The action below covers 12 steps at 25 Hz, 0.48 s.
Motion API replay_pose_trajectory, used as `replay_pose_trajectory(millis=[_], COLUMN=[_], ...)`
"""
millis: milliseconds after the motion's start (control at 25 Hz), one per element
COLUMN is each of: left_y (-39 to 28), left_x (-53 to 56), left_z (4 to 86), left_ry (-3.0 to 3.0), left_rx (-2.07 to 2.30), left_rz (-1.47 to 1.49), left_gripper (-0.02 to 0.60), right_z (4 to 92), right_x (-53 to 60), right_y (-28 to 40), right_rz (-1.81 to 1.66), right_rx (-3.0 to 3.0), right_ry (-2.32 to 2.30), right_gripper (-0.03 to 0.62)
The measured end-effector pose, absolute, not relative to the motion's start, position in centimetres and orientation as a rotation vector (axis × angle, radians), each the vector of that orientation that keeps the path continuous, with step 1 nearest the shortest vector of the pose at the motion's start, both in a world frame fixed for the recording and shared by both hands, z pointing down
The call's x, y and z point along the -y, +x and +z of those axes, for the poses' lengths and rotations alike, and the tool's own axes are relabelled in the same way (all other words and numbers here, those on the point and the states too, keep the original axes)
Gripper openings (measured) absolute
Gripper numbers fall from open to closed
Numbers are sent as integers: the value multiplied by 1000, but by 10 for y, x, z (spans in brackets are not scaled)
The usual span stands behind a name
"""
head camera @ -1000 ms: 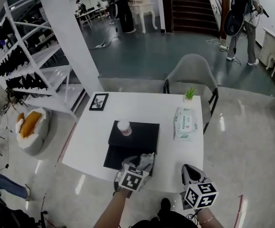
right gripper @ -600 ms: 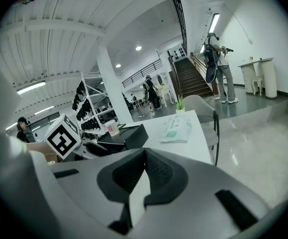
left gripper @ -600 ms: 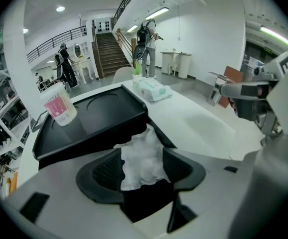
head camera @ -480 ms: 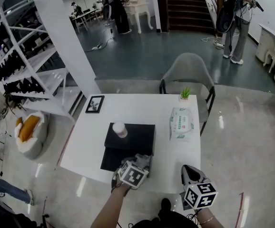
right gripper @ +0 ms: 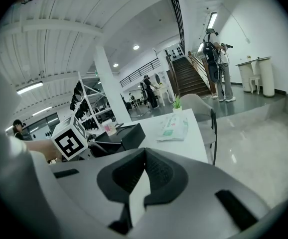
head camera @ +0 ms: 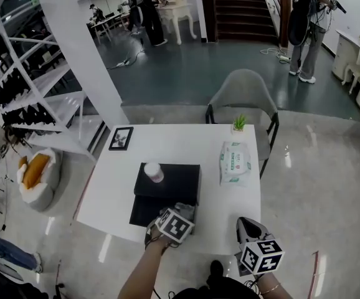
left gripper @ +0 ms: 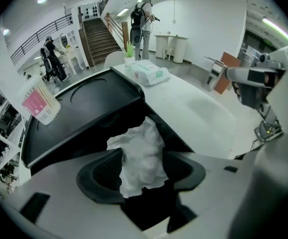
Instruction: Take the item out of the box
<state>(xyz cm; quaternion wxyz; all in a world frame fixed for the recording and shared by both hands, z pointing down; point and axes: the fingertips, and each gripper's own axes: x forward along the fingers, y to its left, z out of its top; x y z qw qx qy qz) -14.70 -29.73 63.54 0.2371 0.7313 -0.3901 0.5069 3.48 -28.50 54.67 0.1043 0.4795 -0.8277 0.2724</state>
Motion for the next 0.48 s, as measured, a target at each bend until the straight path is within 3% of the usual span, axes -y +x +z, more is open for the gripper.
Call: replay_pose_trajectory(millis=[480], left_y=[-148], left_x=[302], left_z=[639], left_ry=[1990], left_rx=[1024], left_rz=[1399], left_gripper=[232], right_z=[548], right_x=[284], right_y=[29], right_rz=[807], right_rx=[2435], right_ry=[1399], right_gripper=[0])
